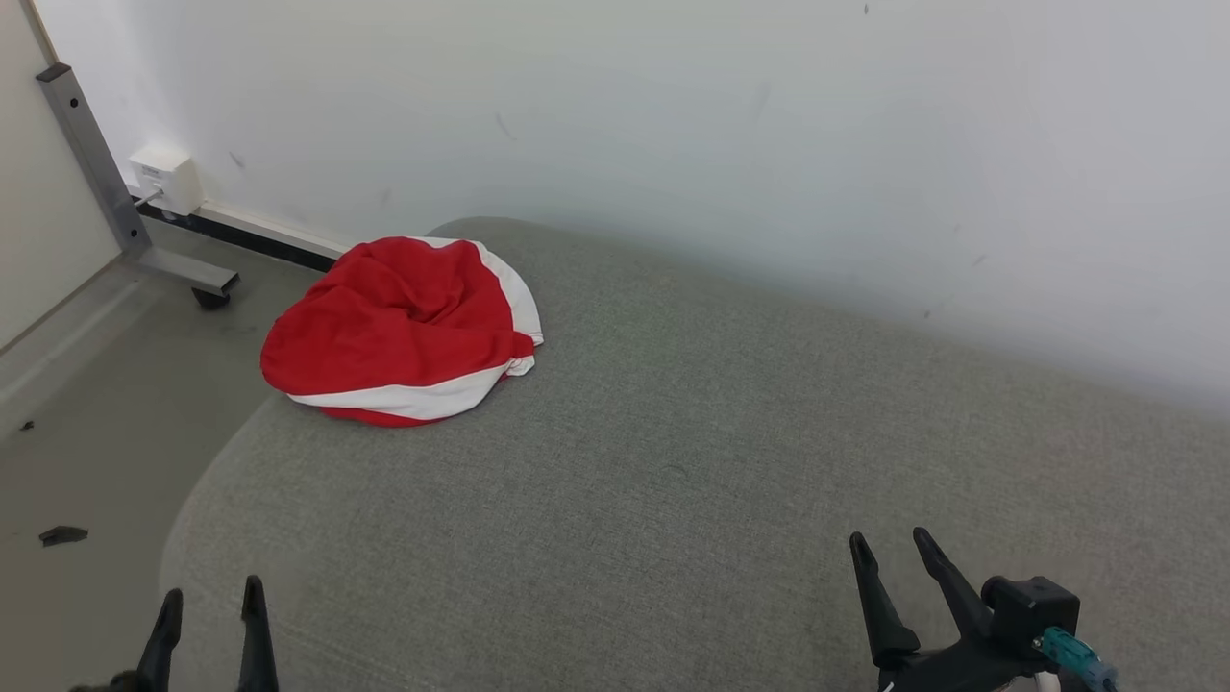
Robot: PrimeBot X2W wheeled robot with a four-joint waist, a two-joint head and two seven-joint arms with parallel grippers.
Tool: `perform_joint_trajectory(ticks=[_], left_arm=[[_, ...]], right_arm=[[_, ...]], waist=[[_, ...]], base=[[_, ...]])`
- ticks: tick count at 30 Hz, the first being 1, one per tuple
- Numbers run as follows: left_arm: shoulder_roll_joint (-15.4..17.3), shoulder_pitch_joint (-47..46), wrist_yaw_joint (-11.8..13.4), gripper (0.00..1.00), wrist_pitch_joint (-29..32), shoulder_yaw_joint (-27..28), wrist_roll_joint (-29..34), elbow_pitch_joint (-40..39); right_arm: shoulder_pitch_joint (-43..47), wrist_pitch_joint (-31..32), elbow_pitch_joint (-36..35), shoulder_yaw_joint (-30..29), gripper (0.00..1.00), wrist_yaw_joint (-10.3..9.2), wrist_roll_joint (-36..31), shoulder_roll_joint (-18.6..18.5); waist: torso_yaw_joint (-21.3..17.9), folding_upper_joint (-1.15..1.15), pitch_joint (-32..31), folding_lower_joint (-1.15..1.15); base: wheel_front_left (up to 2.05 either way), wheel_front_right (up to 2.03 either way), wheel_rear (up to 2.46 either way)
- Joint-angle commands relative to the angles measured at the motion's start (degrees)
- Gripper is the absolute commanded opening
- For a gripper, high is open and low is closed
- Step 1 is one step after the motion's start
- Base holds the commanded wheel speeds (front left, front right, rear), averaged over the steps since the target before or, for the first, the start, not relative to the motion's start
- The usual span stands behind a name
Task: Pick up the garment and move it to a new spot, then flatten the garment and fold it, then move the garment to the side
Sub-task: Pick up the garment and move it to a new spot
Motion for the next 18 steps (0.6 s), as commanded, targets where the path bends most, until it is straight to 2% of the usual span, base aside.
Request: perform_joint_trajectory(ticks=[1,6,10,14,16,18], left_arm=[[0.33,-1.47,-0.32,1.00,0.32,-0.31,-0.32,0.29],[1.21,-7.83,-0.51,1.00,5.13,-1.19,-3.94,3.45],[2.13,-16.41,-0.73,1.00,9.42,-0.72,-8.71,7.59],[1.91,-26.55,-0.14,1.00,14.99,3.20,-16.44,13.50],[3.86,-31.12,-0.07,1.00,17.36,3.33,-16.94,15.64],[4.27,-35.30,0.57,1.00,19.36,4.57,-19.27,17.73]], right_arm=[[0.65,-0.24,-0.01,-0.08,1.00,-0.14,-0.12,-0.09],[0.53,-0.22,-1.53,0.14,1.00,-0.14,-1.10,-0.82],[-1.88,1.35,-4.38,1.33,1.00,-0.14,-2.34,-2.46],[-3.86,3.26,-8.31,2.89,1.00,-0.14,-3.22,-4.57],[-4.92,4.27,-10.79,3.72,1.00,-0.14,-3.50,-5.48],[-5.52,5.27,-13.01,4.30,1.00,-0.14,-3.70,-6.47]], waist=[[0.34,-0.01,0.41,0.00],[-0.16,-0.01,3.56,0.00],[-2.32,-0.01,9.68,0.00],[-5.15,-0.01,16.09,0.00],[-6.71,-0.01,19.50,0.00],[-8.16,-0.01,22.33,0.00]], base=[[0.00,0.00,0.00],[0.00,0.00,0.00],[0.00,0.00,0.00],[0.00,0.00,0.00],[0.00,0.00,0.00],[0.00,0.00,0.00]])
